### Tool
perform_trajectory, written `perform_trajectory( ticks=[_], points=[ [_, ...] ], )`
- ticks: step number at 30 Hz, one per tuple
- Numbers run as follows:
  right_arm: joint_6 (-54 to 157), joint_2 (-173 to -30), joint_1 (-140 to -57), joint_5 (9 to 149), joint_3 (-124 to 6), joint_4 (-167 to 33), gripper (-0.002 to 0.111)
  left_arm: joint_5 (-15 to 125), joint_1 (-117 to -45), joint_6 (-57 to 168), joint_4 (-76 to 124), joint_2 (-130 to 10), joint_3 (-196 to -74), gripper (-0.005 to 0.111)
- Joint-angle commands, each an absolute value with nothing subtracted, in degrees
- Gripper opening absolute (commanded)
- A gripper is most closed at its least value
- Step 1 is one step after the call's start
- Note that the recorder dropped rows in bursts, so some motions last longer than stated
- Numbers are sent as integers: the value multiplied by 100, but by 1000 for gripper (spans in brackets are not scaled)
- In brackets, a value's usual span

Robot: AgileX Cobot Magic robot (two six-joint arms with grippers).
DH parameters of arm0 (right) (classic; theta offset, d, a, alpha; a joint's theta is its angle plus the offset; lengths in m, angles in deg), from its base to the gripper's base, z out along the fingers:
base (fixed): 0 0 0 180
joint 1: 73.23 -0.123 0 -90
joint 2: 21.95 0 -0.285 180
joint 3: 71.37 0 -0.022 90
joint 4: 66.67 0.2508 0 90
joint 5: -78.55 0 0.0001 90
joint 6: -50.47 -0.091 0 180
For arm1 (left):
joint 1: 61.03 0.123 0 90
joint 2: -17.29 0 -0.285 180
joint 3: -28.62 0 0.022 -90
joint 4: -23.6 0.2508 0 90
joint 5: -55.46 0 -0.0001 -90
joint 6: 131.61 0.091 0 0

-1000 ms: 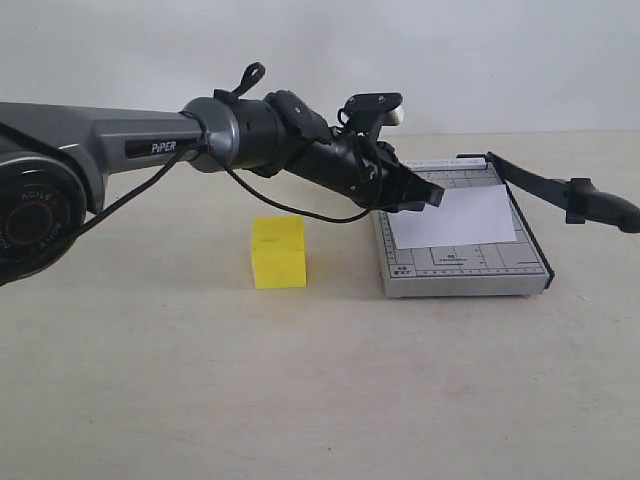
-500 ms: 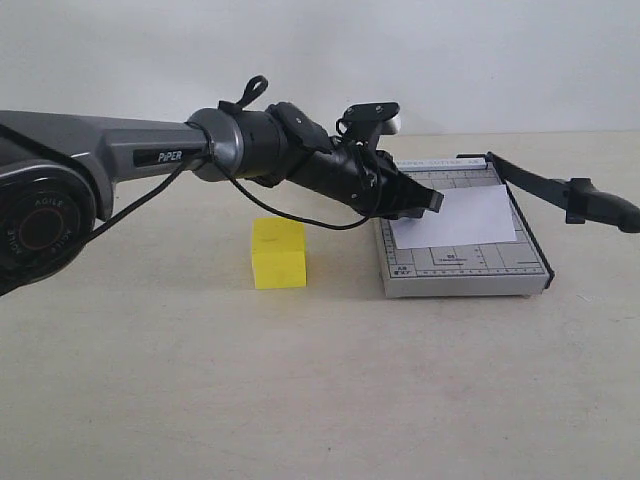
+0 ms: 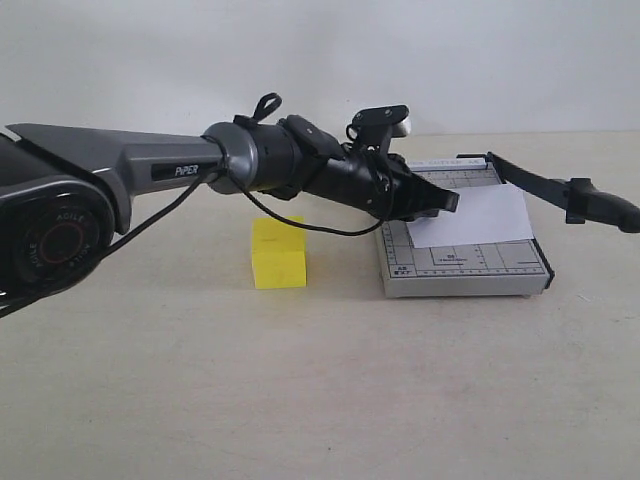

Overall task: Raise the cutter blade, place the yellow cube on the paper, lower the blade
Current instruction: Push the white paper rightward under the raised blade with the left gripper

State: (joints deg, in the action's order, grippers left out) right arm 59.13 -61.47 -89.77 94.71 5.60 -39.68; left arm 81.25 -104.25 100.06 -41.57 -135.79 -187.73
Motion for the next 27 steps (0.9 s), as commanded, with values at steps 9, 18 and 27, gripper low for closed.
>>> perform_trajectory(
  ticks=[9, 18, 27],
  points=[
    [5938, -6137, -8984, 9541, 585, -4002, 1, 7954, -10504, 10074, -4192, -13721, -18918, 4],
    [5938, -6137, -8984, 9541, 585, -4002, 1, 7942, -10523, 10074, -4424, -13776, -18918, 4],
    [5938, -6137, -8984, 9541, 585, -4002, 1, 7794, -10678, 10289, -4450, -13776, -18954, 4]
  ],
)
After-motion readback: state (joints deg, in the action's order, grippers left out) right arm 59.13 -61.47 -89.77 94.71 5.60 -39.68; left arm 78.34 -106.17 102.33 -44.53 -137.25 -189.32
